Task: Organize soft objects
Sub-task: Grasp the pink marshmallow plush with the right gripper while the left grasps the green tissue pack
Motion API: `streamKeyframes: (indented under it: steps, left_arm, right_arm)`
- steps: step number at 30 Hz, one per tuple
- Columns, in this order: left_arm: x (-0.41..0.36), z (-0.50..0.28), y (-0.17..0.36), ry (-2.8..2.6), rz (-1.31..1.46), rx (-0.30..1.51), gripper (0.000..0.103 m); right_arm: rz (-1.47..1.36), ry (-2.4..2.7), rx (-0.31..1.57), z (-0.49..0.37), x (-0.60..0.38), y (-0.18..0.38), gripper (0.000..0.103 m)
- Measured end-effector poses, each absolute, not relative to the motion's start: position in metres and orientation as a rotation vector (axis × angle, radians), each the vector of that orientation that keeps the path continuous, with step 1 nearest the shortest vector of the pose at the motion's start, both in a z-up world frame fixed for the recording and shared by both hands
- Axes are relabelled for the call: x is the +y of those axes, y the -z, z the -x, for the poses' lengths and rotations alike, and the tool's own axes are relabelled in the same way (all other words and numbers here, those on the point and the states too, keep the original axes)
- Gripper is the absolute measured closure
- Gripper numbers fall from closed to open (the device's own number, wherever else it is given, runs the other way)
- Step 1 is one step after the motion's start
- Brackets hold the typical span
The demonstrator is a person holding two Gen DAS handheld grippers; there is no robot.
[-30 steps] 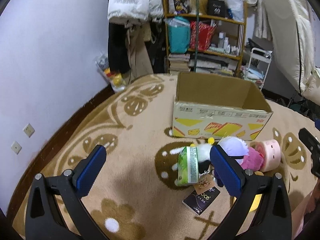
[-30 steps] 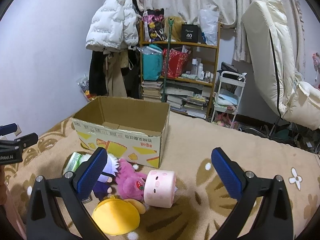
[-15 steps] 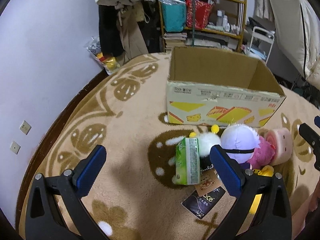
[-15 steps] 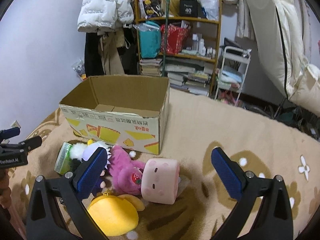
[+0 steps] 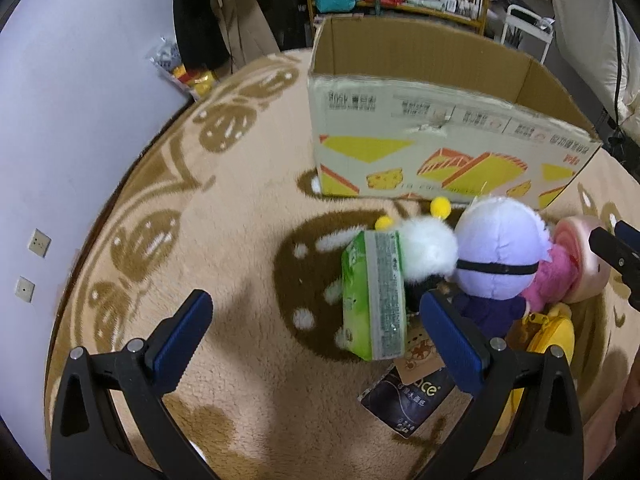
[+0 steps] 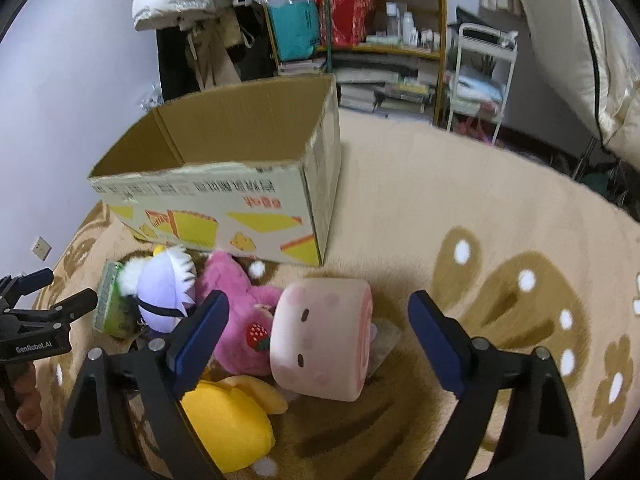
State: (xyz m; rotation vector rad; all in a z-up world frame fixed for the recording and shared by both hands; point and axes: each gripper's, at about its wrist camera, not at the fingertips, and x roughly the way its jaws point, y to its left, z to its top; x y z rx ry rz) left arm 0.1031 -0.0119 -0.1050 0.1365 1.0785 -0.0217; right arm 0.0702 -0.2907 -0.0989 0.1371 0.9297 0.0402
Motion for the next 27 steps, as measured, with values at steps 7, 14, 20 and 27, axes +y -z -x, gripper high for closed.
streamKeyframes:
  steps: [7,14,20,27]
  left_arm:
    - [-0.009,-0.112,0.121,0.030,-0.119,1.137,0.001]
    - [-0.006,-0.117,0.128,0.040,-0.097,1.158,0.004]
    - [-0.006,-0.114,0.129,0.094,-0.047,1.165,0.025]
    - [-0.007,-0.110,0.126,0.189,0.049,1.164,0.071]
  right_arm:
    - [-0.177,-0.061,0.992,-0.080,-0.298,0.119,0.016]
    - [-0.178,-0.073,1.034,-0.088,-0.298,0.131,0.043]
    - [-0.168,-0.070,1.035,-0.088,-0.296,0.130,0.044]
    - [-0.139,-0.071,1.022,-0.084,-0.287,0.126,0.051]
